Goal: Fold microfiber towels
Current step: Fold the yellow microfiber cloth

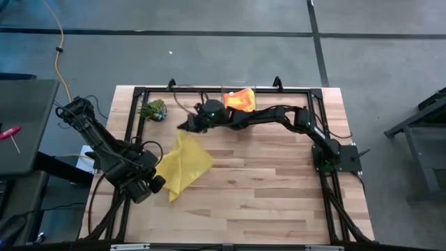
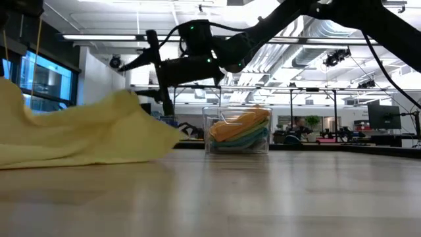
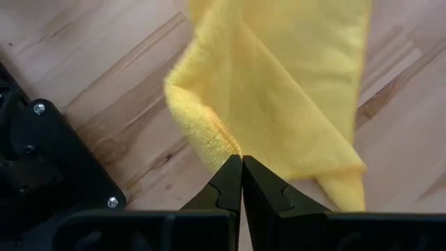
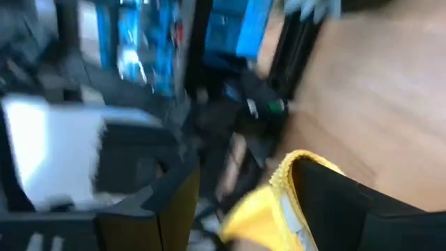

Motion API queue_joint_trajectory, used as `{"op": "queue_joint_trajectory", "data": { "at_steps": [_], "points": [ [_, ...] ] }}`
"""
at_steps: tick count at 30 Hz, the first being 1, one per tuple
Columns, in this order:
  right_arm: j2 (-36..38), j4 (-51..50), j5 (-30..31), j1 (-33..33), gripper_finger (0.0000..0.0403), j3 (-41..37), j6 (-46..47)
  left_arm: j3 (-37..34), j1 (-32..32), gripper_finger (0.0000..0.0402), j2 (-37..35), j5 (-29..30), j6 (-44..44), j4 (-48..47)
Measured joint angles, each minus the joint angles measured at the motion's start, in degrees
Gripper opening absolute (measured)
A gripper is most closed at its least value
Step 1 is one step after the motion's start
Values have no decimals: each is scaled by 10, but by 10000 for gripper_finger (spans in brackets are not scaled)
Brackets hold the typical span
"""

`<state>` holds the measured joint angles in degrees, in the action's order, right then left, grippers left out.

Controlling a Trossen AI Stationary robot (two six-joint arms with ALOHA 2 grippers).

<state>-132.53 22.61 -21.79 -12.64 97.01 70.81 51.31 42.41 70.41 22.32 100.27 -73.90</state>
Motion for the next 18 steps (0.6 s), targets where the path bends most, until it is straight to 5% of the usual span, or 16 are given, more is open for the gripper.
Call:
{"op": "queue_joint_trajectory", "data": {
  "at_steps": [5, 12, 18],
  "points": [
    [1, -7, 43, -16, 222, 0, 43, 0, 0, 0, 0, 4, 1, 0],
    [0, -181, 16, -15, 222, 0, -15, 0, 0, 0, 0, 0, 2, 1],
    [0, -89, -16, -12, 222, 0, 3, 0, 0, 0, 0, 2, 2, 1]
  ]
}}
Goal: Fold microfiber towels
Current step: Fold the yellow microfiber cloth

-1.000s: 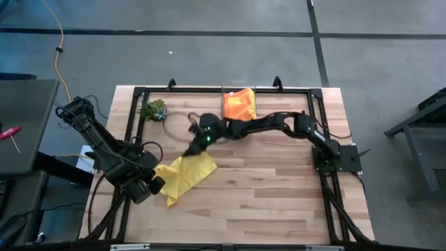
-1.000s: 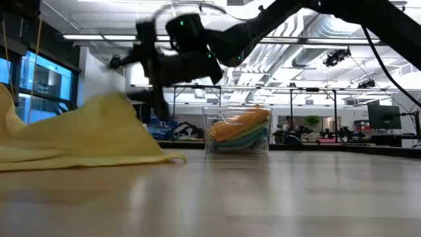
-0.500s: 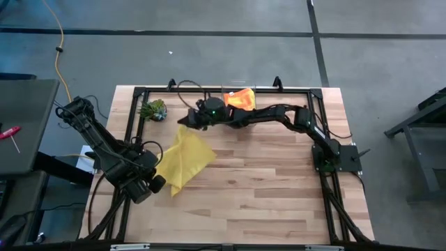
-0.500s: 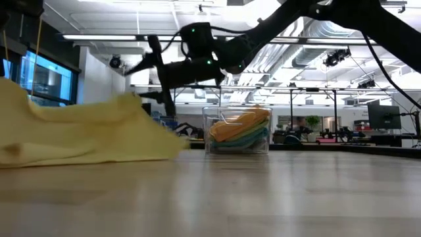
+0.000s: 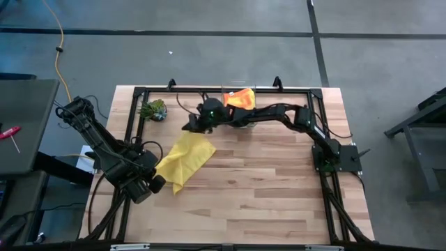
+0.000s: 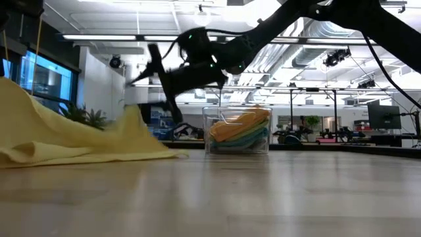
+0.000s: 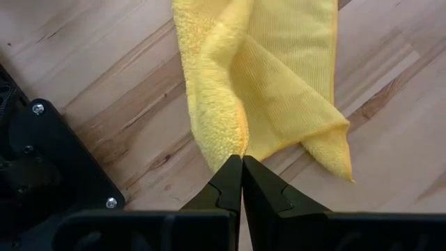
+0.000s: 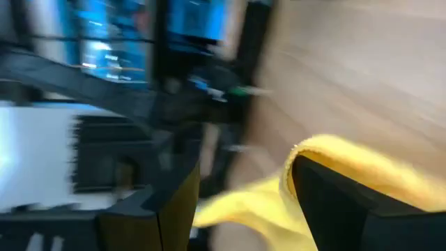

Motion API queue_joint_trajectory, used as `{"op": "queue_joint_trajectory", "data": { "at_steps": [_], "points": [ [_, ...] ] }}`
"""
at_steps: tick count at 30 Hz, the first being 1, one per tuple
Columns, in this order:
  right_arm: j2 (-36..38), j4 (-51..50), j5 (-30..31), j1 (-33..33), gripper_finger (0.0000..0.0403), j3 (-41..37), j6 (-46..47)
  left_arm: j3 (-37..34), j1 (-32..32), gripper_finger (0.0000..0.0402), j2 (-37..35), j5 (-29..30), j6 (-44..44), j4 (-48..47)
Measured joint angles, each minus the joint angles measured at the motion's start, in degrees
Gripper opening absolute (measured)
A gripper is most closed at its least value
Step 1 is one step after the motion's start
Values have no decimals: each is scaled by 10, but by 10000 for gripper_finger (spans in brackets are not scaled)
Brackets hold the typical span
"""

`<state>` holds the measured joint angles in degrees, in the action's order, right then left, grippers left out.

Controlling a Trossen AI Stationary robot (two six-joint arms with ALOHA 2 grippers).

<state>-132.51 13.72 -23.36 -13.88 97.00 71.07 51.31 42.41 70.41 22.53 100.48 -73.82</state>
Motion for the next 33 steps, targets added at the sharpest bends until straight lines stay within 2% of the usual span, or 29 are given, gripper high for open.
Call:
{"op": "queue_joint_trajectory", "data": {
  "at_steps": [3, 8, 10, 16, 21, 25, 30, 33],
  "points": [
    [1, 62, -2, -5, 222, 0, 29, 0, 0, 0, 0, 2, 0, 0],
    [1, 53, 31, -12, 222, 0, 51, 0, 0, 0, 0, 3, 0, 1],
    [1, 27, 38, -12, 222, 0, 52, 0, 0, 0, 0, 4, 0, 1],
    [0, -117, 3, 9, 222, 0, -31, 0, 0, 0, 0, 4, -1, 2],
    [0, -202, 13, 20, 222, 0, -85, 0, 0, 0, 0, 7, -1, 2],
    [0, -227, 33, 23, 222, 0, -100, 0, 0, 0, 0, 11, -1, 2],
    [0, -199, 24, 23, 222, 0, -105, 0, 0, 0, 0, 12, 0, 2],
    [0, -199, 65, 23, 222, 0, -117, 0, 0, 0, 0, 17, 0, 2]
  ]
}}
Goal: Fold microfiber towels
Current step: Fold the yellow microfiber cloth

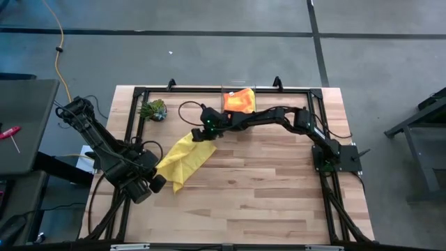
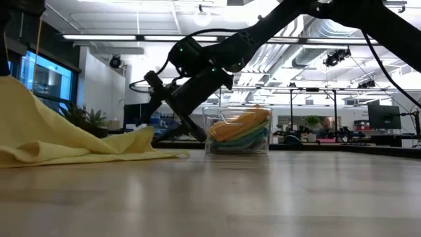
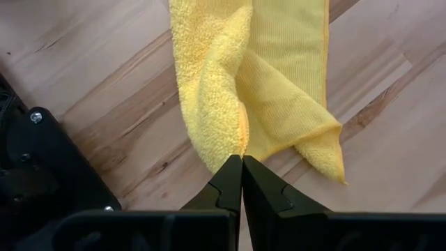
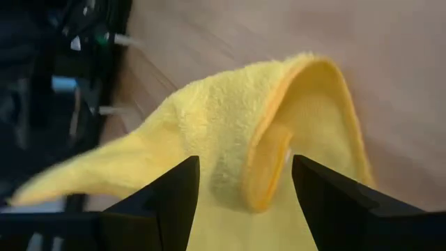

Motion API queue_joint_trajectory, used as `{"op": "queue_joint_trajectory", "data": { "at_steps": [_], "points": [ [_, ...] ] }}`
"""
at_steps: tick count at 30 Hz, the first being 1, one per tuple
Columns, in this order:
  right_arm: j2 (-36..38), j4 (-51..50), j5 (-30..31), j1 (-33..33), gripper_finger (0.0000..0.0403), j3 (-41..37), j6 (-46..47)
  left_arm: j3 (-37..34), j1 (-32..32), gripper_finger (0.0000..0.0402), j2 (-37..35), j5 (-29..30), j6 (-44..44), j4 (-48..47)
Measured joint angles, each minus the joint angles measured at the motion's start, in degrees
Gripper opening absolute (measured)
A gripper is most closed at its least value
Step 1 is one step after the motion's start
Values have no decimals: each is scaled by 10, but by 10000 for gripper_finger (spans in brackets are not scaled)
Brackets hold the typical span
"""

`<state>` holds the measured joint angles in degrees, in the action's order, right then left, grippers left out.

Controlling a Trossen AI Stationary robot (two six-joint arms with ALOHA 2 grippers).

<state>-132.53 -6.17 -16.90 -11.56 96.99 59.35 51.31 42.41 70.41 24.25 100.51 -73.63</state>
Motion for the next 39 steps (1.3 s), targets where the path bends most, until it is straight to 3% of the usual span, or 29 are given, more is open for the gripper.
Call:
{"op": "queue_joint_trajectory", "data": {
  "at_steps": [8, 12, 24, 28, 33, 39],
  "points": [
    [0, -4, -7, 8, 222, 0, -329, 0, 0, 0, 0, 5, 2, 0],
    [0, -5, -7, 19, 222, 0, -437, 0, 0, 0, 0, -3, 2, 0],
    [-1, 2, 79, 44, 222, 0, -695, 0, 0, 0, 0, -9, 4, 0],
    [-20, 16, 90, 54, 222, 0, -714, 0, 0, 0, 0, -8, 4, 0],
    [-25, 60, 183, 58, 222, 0, -701, 0, 0, 0, 0, -9, 4, 1],
    [-24, 63, 188, 52, 219, 0, -677, 0, 0, 0, 0, -9, 9, 2]
  ]
}}
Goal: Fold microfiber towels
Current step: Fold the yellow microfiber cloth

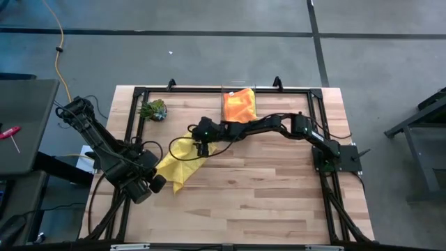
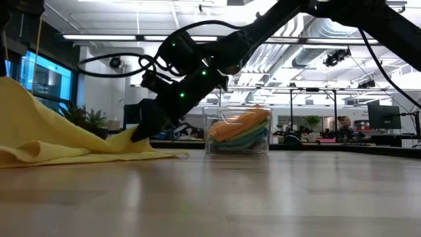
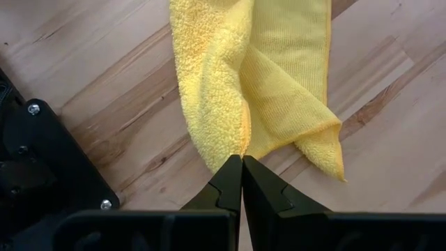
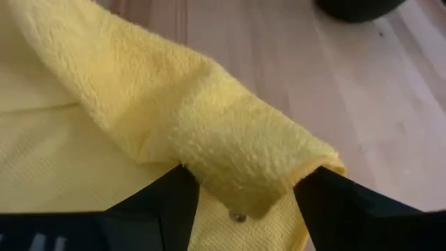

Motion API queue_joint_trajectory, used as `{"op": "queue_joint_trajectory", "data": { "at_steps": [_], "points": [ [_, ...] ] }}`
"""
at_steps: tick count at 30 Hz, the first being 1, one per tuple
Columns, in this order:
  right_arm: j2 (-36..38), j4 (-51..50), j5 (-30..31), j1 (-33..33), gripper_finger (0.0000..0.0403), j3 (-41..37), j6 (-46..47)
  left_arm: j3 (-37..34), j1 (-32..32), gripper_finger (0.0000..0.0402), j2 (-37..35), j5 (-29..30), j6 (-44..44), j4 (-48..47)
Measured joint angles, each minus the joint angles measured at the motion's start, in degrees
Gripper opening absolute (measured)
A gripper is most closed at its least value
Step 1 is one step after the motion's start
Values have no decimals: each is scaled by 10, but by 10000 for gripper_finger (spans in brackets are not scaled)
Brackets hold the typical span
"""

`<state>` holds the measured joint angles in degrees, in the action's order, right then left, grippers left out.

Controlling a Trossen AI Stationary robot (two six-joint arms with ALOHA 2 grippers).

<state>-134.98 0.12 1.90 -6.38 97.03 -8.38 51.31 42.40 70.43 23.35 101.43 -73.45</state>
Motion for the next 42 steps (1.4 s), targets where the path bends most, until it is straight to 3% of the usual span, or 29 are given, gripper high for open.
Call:
{"op": "queue_joint_trajectory", "data": {
  "at_steps": [15, 22, 28, 35, 42],
  "points": [
    [0, -32, -15, 0, 117, 0, 24, 0, 0, 0, 0, 4, 4, 0],
    [2, -57, -51, 0, 9, 0, 97, 0, 0, 0, -9, 30, 4, -18],
    [42, -62, -81, 0, 3, 0, 114, 7, 0, 0, -37, 30, 4, -64],
    [147, -196, -198, -12, 2, 0, 96, 79, -16, 0, -82, 84, -52, -165],
    [269, -406, -298, -13, 1, 0, 79, 140, -118, 0, -98, 154, -284, -165]
  ]
}}
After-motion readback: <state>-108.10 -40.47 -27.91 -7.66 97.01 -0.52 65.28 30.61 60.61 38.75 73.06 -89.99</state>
